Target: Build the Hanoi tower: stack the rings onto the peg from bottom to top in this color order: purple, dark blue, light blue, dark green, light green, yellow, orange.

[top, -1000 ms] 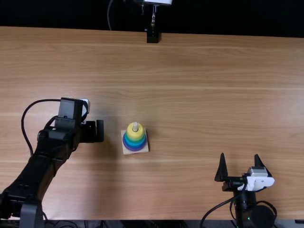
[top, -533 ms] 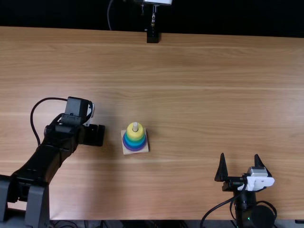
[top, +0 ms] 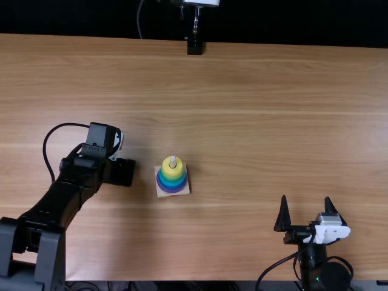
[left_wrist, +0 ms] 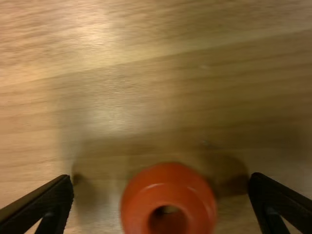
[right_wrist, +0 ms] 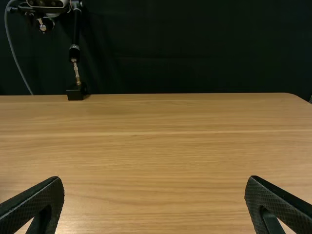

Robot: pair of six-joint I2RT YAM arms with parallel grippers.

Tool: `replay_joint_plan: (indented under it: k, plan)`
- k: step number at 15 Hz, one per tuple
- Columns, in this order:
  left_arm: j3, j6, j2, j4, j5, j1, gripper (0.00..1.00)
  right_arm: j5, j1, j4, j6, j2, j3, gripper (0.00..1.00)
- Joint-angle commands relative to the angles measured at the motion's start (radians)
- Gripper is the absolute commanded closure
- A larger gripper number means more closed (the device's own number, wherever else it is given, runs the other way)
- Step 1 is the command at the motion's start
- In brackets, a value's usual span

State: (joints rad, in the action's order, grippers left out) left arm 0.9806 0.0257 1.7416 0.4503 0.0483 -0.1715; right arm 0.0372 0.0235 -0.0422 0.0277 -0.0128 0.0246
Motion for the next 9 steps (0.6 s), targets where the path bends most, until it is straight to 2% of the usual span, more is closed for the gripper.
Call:
replay_joint_plan:
  k: [1,3,4,7,9]
  plan:
    - [0.029,-0.013,0.021,0.001,0.001,-0.013,0.45,-0.006,-0.007,0.002,-0.002,0.013,-0.009,0.00]
    - [0.029,-0.015,0.019,0.001,0.003,-0.014,0.94,-0.006,-0.007,0.004,-0.004,0.013,-0.009,0.00]
    - [0.029,-0.015,0.019,0.002,0.003,-0.022,1.00,-0.006,-0.007,0.002,-0.004,0.013,-0.009,0.00]
    - [0.032,-0.013,0.015,0.010,0.003,-0.026,1.00,-0.006,-0.007,0.004,-0.004,0.013,-0.009,0.00]
    - [0.086,-0.009,0.009,0.076,0.003,-0.026,1.00,-0.006,-0.007,0.004,-0.004,0.013,-0.009,0.00]
